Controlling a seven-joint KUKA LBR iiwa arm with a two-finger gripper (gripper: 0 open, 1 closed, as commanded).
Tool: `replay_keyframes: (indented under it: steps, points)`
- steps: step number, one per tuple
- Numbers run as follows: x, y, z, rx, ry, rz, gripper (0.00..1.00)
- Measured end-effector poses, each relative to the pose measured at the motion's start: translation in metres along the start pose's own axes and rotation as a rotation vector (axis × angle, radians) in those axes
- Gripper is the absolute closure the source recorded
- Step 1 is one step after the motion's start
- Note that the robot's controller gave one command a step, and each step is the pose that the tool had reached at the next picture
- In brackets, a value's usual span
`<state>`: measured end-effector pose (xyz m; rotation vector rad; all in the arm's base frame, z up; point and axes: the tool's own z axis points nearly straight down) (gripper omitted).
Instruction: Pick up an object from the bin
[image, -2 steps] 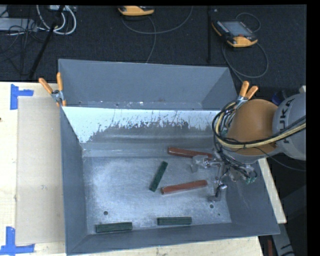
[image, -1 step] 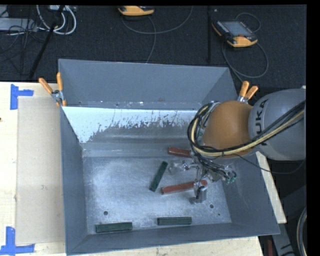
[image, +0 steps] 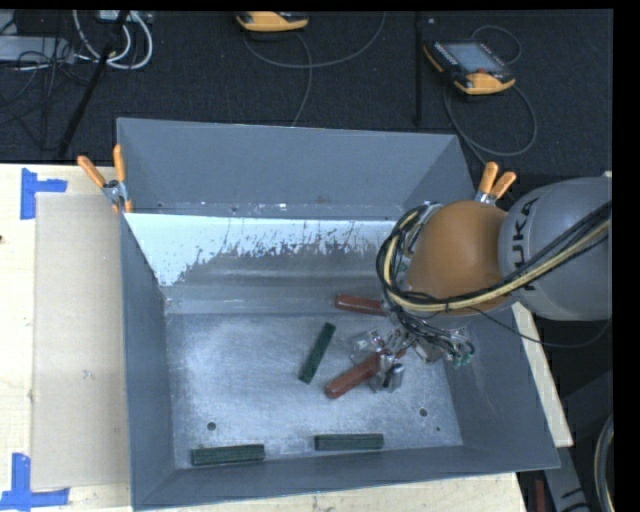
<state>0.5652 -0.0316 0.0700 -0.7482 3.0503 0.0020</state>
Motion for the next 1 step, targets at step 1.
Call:
replay_keyframes:
  steps: [1]
  points:
    - [0.0424,-0.0081,-0.1451,0.004,-0.003,-0.309,1.00]
